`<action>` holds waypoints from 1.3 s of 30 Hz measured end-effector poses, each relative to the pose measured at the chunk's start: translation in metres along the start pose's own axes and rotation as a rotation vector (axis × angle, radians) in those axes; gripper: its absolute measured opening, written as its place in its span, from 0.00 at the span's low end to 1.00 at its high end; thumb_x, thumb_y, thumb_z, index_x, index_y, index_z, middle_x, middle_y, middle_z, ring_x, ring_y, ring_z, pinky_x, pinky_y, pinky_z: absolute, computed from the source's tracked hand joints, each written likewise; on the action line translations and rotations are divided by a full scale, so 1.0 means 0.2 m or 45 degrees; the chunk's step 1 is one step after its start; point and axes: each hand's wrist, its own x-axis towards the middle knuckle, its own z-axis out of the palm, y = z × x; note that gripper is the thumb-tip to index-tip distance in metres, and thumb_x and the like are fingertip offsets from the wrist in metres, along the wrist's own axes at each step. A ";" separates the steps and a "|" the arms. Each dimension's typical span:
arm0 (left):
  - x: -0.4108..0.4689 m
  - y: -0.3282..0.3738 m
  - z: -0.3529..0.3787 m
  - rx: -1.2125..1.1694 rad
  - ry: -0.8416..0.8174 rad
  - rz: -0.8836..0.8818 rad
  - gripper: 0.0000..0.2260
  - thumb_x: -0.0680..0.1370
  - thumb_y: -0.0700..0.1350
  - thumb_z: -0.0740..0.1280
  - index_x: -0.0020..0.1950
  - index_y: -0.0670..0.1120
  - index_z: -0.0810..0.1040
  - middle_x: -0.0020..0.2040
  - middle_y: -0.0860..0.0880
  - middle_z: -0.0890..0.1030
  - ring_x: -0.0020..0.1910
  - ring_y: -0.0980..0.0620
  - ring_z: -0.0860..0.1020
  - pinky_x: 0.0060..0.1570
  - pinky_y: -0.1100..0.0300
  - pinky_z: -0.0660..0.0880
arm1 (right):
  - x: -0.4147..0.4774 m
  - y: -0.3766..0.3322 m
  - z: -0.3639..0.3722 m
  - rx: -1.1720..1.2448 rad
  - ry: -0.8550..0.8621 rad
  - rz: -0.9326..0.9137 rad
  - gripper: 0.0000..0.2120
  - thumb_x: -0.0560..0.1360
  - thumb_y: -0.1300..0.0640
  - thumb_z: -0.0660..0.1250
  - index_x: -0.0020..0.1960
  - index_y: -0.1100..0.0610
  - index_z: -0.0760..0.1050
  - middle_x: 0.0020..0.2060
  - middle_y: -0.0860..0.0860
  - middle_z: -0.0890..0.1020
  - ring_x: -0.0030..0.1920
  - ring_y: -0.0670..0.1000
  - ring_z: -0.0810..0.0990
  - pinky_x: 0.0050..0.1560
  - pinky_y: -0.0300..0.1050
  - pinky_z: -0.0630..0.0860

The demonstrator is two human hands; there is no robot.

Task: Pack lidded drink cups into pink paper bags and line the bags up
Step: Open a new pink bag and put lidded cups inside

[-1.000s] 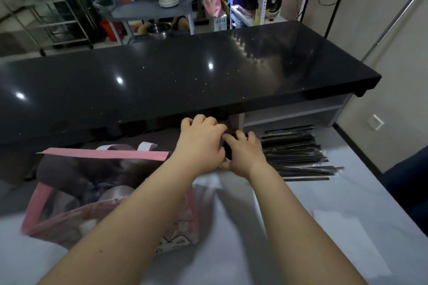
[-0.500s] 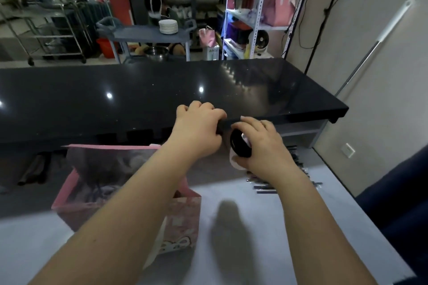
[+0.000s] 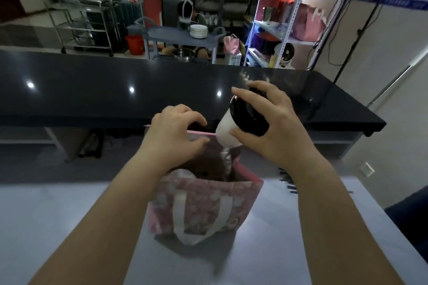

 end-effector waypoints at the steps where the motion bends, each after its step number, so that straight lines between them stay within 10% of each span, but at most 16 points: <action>1: -0.04 -0.05 -0.01 -0.091 -0.003 0.012 0.14 0.70 0.60 0.71 0.52 0.54 0.81 0.51 0.56 0.78 0.53 0.52 0.74 0.55 0.52 0.71 | 0.00 -0.04 0.04 0.035 -0.020 -0.014 0.35 0.68 0.52 0.77 0.71 0.45 0.69 0.70 0.47 0.66 0.69 0.50 0.61 0.67 0.44 0.60; 8: -0.14 -0.21 0.06 -0.044 -0.393 -0.021 0.13 0.72 0.56 0.73 0.55 0.56 0.80 0.54 0.57 0.77 0.54 0.55 0.75 0.51 0.53 0.76 | -0.06 -0.17 0.33 -0.003 -0.360 0.007 0.28 0.70 0.49 0.75 0.69 0.46 0.73 0.65 0.49 0.69 0.66 0.51 0.63 0.66 0.50 0.67; 12: -0.19 -0.24 0.09 0.108 -0.474 0.018 0.29 0.68 0.58 0.73 0.68 0.58 0.72 0.58 0.56 0.72 0.59 0.53 0.70 0.54 0.57 0.72 | -0.11 -0.13 0.44 -0.147 -0.514 0.080 0.26 0.70 0.49 0.74 0.66 0.45 0.72 0.63 0.47 0.68 0.64 0.51 0.63 0.63 0.53 0.70; 17: -0.28 -0.25 0.14 0.305 -0.562 0.053 0.48 0.66 0.65 0.72 0.78 0.60 0.49 0.79 0.49 0.51 0.77 0.45 0.48 0.74 0.45 0.51 | -0.16 -0.05 0.43 -0.300 -0.559 0.167 0.30 0.68 0.49 0.75 0.68 0.45 0.69 0.65 0.47 0.66 0.67 0.52 0.61 0.65 0.55 0.69; 22: -0.26 -0.25 0.17 0.330 -0.622 0.031 0.56 0.66 0.65 0.74 0.78 0.58 0.36 0.79 0.47 0.34 0.77 0.45 0.32 0.74 0.43 0.41 | -0.17 -0.07 0.40 -0.315 -0.429 0.140 0.31 0.68 0.48 0.75 0.68 0.45 0.69 0.67 0.48 0.66 0.68 0.53 0.60 0.65 0.54 0.68; 39: -0.29 -0.18 0.18 0.323 -0.685 0.012 0.63 0.63 0.68 0.74 0.78 0.49 0.32 0.78 0.45 0.31 0.74 0.44 0.27 0.74 0.35 0.40 | -0.05 0.00 0.73 -0.698 -0.870 0.259 0.32 0.74 0.50 0.70 0.71 0.53 0.58 0.67 0.59 0.67 0.64 0.64 0.68 0.61 0.60 0.69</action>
